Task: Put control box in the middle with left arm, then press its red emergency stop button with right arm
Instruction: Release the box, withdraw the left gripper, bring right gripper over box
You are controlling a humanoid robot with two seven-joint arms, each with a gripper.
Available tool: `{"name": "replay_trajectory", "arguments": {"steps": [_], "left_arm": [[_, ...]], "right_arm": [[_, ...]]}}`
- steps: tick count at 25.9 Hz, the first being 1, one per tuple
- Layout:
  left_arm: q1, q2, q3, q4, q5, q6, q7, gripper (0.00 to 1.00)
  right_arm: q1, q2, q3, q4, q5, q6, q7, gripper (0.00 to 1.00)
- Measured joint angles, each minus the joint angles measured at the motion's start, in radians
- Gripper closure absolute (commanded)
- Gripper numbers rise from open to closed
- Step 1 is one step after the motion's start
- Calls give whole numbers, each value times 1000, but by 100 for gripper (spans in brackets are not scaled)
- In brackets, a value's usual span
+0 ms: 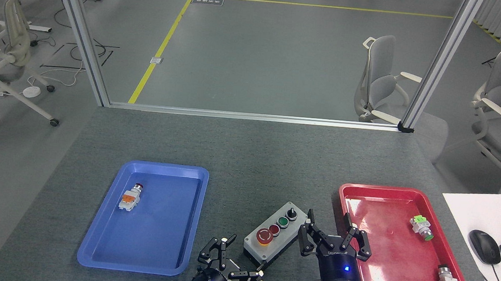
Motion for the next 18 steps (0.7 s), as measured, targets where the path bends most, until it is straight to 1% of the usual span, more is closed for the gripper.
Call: {"name": "replay_trajectory", "arguments": {"steps": [3,5,7,10,12,15,16,18], "left_arm": [[63,64,47,-75,0,-24,4,1],[112,101,101,-130,0,-54,4,1],[157,131,174,-187,2,-87,5,1],[210,158,331,-270,19,-151,5,1],[226,162,458,-307,49,-209,6,1],[225,164,650,-326,115,-285,6,1],[217,166,704,-324,138,-298,6,1],[188,167,788,-307,176,-315,5,1]], "right_arm": [[1,2,15,1,2,-15,1,21],[2,3,23,1,3,-20,1,22],[4,4,29,1,3,-22,1,25],[5,7,41,1,8,-24,1,31],[6,15,52,1,16,-25,1,39],[6,31,68,1,32,-44,3,56],[6,35,74,2,38,-57,3,66],[6,43,85,5,47,-97,4,82]]}}
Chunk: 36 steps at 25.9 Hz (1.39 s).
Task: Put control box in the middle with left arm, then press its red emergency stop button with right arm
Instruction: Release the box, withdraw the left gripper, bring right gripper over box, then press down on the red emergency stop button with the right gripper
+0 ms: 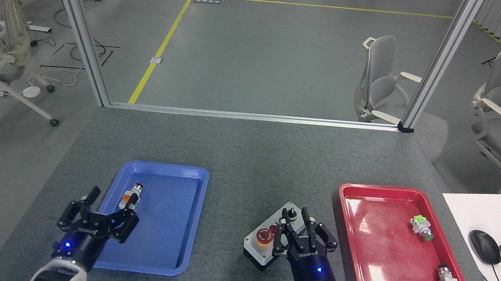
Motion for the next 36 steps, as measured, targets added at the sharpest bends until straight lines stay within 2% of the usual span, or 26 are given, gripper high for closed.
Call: {"name": "replay_trajectory", "arguments": {"steps": [3,4,12,22,33,34,36], "left_arm": [[-56,1,78,51,29,-3,-4,1],[-76,1,95,72,33,4,-6,1],[-149,-16,126,144,41,134,-12,1],[-151,-60,122,118,23,173,-6,1],[-155,-56,113,109,12,220,-12,1],[-155,-55,113,108,12,220,-12,1],[-154,-54,113,107,12,220,-13,1]], "right_arm": [[0,9,14,6,14,-43,0,99],[0,13,19,9,18,-53,0,100],[0,35,60,68,27,-65,-5,100],[0,42,68,135,24,-30,6,100],[-3,45,69,160,12,4,-6,100],[-3,45,68,152,9,8,-1,93],[-3,42,65,123,-1,19,17,68]]}}
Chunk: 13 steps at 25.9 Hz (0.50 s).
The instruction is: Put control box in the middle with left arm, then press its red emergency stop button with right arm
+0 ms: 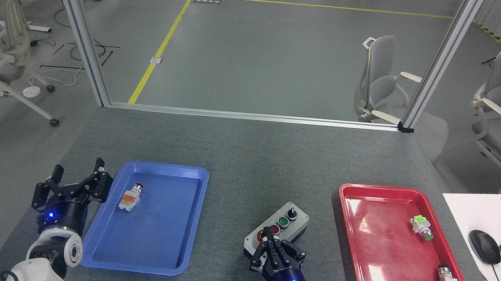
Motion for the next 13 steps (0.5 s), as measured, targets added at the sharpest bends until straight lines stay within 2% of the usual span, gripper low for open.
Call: {"name": "replay_trajectory", "arguments": {"steps": [4,5,6,13], "left_arm": [[6,1,0,-10,0,-1,0,1],[12,1,0,-14,0,-2,0,1],[20,0,0,-17,0,-2,0,1],[99,-11,-31,-17,0,-1,-1,1]], "right_arm": [[-3,-7,-8,-49,-19,42,-32,15],[-3,-9,-12,-57,-21,56,-46,7],[-3,-10,-20,-65,-23,72,-56,4],[20,-43,-128,-119,-28,104,-77,3]]}}
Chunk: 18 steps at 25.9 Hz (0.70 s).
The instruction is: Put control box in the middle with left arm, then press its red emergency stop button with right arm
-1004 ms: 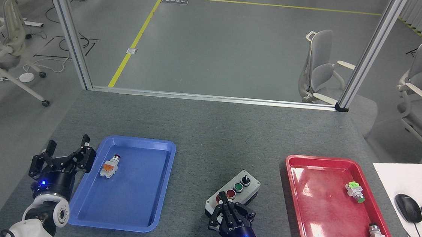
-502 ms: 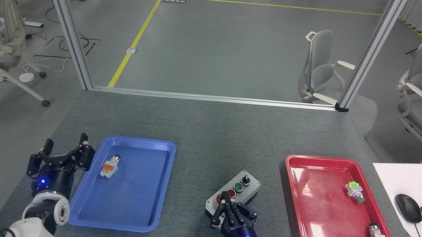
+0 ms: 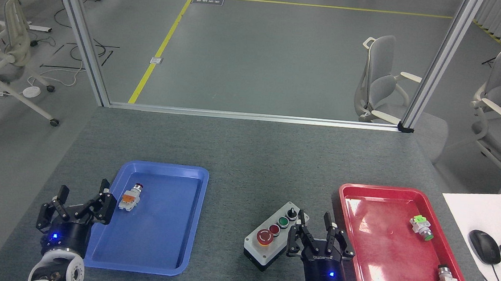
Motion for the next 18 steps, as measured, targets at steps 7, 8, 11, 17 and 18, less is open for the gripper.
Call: {"name": "replay_trajectory", "arguments": {"steps": [7,8,11,17,18], "left_arm": [[12,-5,-33,41,15,7,0,1],[12,-5,-33,43,17,7,0,1],[12,-6,-34,47,19,6,0,1],[12,-12,-34,48,20,5,2,1],[12,-13,-34,48,20,5,2,1]], "right_arm": [[15,-34,-100,-23,-5,-19,0,3],[17,-44,-114,-26,-5,-24,1,3],[20,-67,-139,-30,-12,-32,6,3],[21,-99,-180,-32,-25,-35,11,2],[21,-102,-182,-32,-25,-35,12,2]]}}
